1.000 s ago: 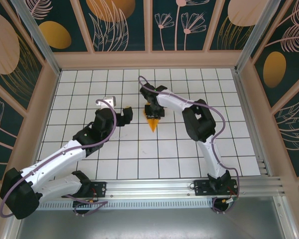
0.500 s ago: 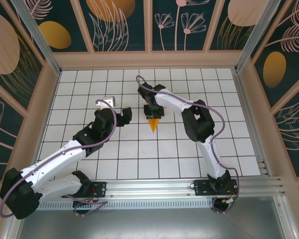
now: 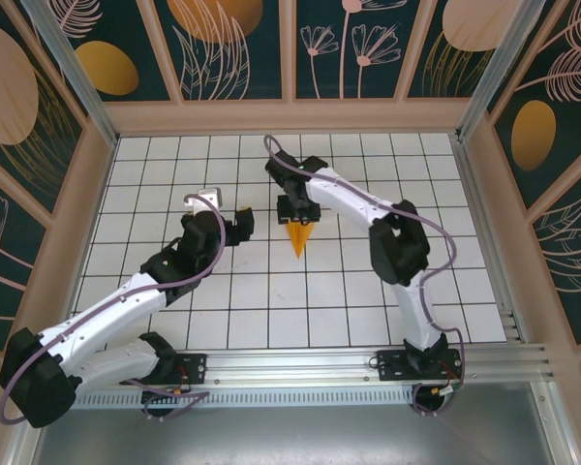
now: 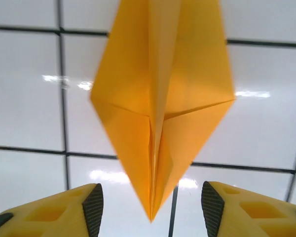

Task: Fold a paper plane with a square sheet of paper (fold left side to right side)
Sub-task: Place the paper plane at the center of the table, then reset both arms

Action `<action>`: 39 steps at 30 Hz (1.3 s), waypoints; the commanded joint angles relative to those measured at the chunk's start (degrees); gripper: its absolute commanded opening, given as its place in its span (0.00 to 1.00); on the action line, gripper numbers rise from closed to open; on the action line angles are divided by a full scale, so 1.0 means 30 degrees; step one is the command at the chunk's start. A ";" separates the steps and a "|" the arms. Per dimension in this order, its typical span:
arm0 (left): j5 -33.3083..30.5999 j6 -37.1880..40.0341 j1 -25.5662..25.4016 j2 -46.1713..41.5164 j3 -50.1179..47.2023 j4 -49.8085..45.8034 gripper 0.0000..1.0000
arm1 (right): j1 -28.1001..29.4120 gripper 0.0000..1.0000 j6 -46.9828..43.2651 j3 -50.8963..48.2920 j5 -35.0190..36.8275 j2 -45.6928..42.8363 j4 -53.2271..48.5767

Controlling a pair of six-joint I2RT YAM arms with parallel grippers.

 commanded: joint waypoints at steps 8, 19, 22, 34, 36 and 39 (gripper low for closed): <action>0.1194 0.0700 0.4516 -0.0001 0.0470 0.1201 0.99 | -0.3206 0.72 -0.2673 -0.8167 0.2444 -0.9571 0.7096; -0.2288 0.3133 0.9202 0.0263 -0.3935 0.9214 0.99 | -1.1460 0.99 -0.5057 -2.1782 0.4000 -1.7640 2.0425; -0.2815 0.5387 0.9684 0.0773 -0.6069 1.3977 0.99 | -1.4549 0.99 -0.5267 -2.5812 0.0794 -1.8240 2.6001; 0.0035 0.9095 1.0499 0.4659 -0.8666 2.1496 0.99 | -1.4990 0.99 -0.8573 -3.1451 -0.1335 -1.3818 4.0479; 0.0567 0.9268 1.0615 0.5364 -0.8898 2.2533 0.99 | -1.4808 0.99 -0.8940 -3.1419 -0.1770 -1.2479 4.1575; 0.1773 0.9176 1.0938 0.6518 -0.9297 2.4037 0.98 | -1.4647 0.99 -0.9489 -3.1497 -0.2712 -1.0482 4.3565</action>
